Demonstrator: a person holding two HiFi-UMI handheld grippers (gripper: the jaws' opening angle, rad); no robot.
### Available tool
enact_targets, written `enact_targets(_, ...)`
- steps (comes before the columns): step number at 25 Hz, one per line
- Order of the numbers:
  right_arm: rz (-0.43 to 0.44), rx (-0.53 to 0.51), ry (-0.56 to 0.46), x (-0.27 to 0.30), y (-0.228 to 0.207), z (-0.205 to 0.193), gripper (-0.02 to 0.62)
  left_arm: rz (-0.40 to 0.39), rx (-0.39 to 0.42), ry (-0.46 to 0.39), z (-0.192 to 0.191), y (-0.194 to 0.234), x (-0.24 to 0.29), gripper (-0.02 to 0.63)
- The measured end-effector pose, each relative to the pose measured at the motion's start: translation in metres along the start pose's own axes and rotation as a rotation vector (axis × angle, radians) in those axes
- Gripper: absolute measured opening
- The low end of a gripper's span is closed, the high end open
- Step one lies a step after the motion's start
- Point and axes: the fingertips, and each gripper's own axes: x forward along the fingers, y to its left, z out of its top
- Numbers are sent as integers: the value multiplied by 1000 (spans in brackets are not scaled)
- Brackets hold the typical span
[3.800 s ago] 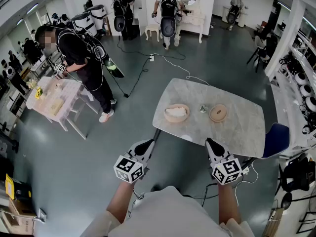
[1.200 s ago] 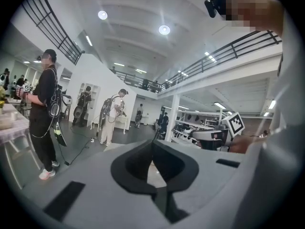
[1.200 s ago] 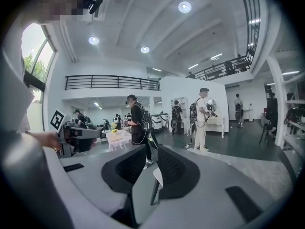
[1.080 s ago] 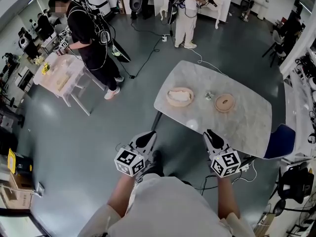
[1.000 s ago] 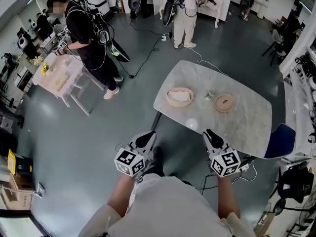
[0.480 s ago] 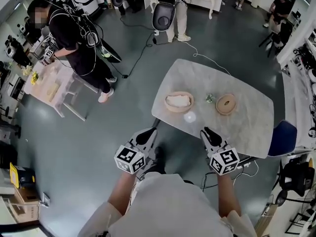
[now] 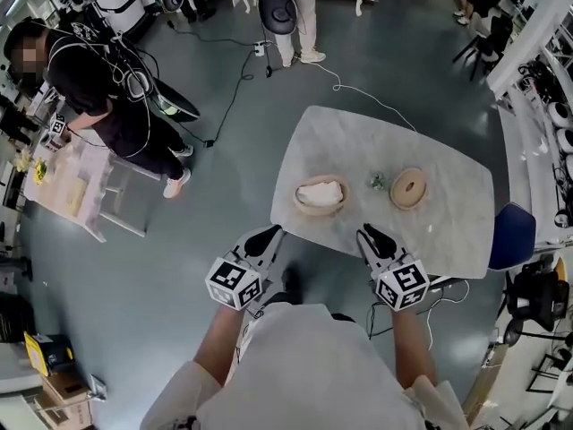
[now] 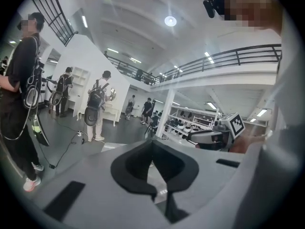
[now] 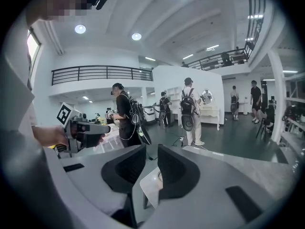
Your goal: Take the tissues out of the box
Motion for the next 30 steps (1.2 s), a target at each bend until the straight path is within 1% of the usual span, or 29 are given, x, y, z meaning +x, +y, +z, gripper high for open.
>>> enact_targets(5, -45, 9, 29, 26, -14, 1, 95, -77, 14, 29, 6, 24, 29, 9)
enact_targets(8, -65, 14, 46, 40, -19, 2, 95, -110, 21, 50, 9, 37, 41, 9)
enact_targets(15, -84, 20, 82, 55, -32, -4, 95, -138, 5, 76, 3, 53, 61, 9)
enact_targets(19, -76, 17, 100, 57, -43, -6, 95, -128, -15, 89, -3, 51, 71, 9)
enact_targets(22, -56, 19, 113, 60, -54, -7, 95, -102, -45, 99, -10, 50, 79, 9)
enact_targets(27, 8, -7, 158, 80, -72, -14, 95, -42, -62, 106, -13, 54, 93, 9)
enact_targets(30, 55, -60, 203, 92, -82, -27, 95, 7, -80, 105, -15, 52, 100, 9)
